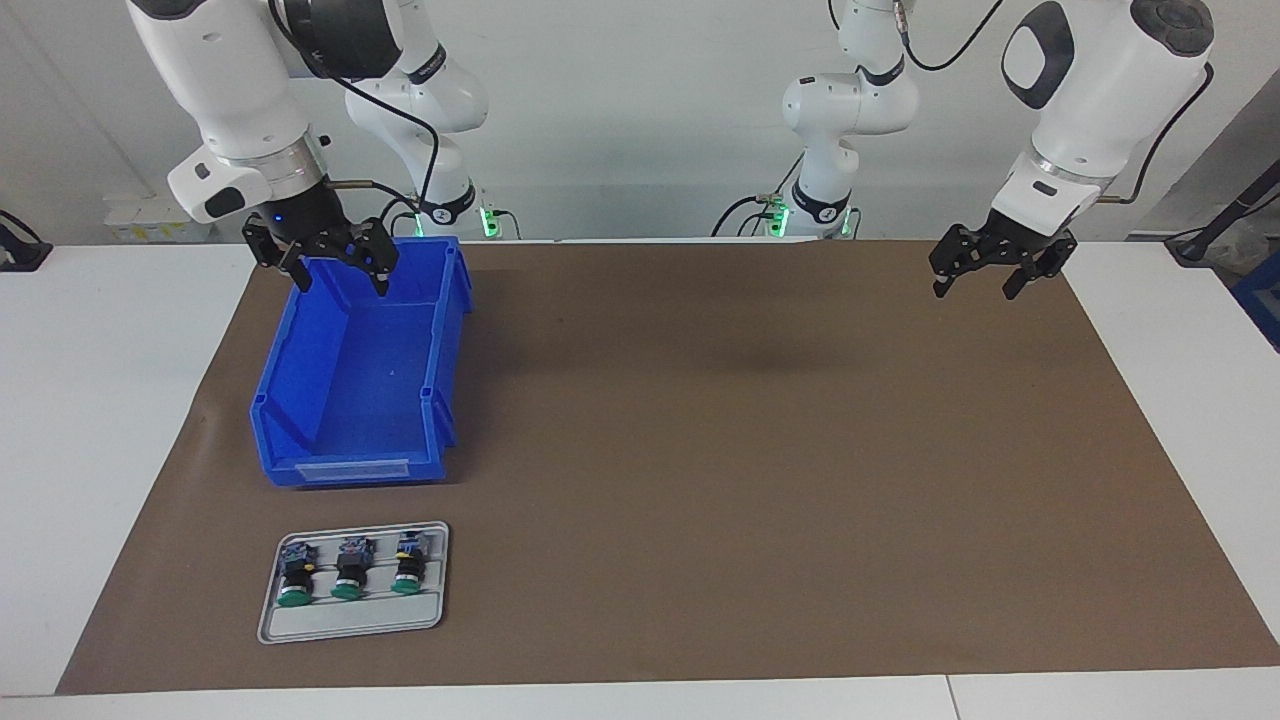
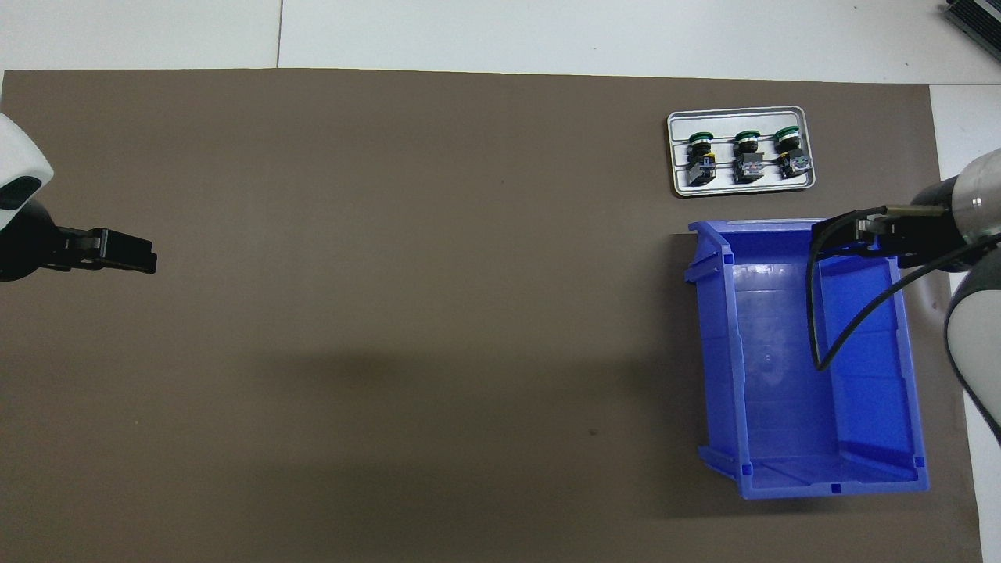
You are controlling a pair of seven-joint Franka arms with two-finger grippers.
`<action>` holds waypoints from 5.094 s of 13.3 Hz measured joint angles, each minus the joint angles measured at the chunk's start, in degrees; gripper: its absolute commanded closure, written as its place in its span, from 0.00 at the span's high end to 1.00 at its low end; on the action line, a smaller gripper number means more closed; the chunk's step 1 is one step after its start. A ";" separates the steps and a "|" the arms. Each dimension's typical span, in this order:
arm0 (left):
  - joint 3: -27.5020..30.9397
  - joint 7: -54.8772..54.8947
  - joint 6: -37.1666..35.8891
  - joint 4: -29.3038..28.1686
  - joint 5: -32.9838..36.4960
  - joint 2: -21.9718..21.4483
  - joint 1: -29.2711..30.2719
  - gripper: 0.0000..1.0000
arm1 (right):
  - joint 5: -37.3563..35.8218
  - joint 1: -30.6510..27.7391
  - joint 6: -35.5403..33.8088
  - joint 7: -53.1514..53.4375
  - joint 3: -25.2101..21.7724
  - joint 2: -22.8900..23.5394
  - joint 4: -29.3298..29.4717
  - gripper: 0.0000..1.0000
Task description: Place and press button with both arms
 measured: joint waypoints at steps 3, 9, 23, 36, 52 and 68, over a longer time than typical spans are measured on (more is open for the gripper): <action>0.00 0.00 0.00 0.00 0.00 0.00 0.00 1.00 | 0.00 0.00 0.00 0.00 0.00 0.00 0.00 1.00; 0.00 0.00 0.00 0.00 0.00 0.00 0.00 1.00 | 0.00 0.00 0.00 0.00 -0.03 0.00 0.00 1.00; 0.00 0.00 0.00 0.00 0.00 0.00 0.00 1.00 | 0.00 0.00 0.00 0.00 -0.08 0.00 -0.04 1.00; 0.00 0.00 0.00 0.00 0.00 0.00 0.00 1.00 | -0.17 -0.56 7.36 -0.46 -0.58 5.29 1.16 0.96; 0.00 0.00 0.00 0.00 0.00 0.00 0.00 1.00 | -0.23 -5.20 23.65 -11.05 -0.64 35.70 16.91 0.88; 0.00 0.00 0.00 0.00 0.00 0.00 0.00 1.00 | -0.23 -4.71 32.66 -12.96 -0.46 44.82 20.57 0.73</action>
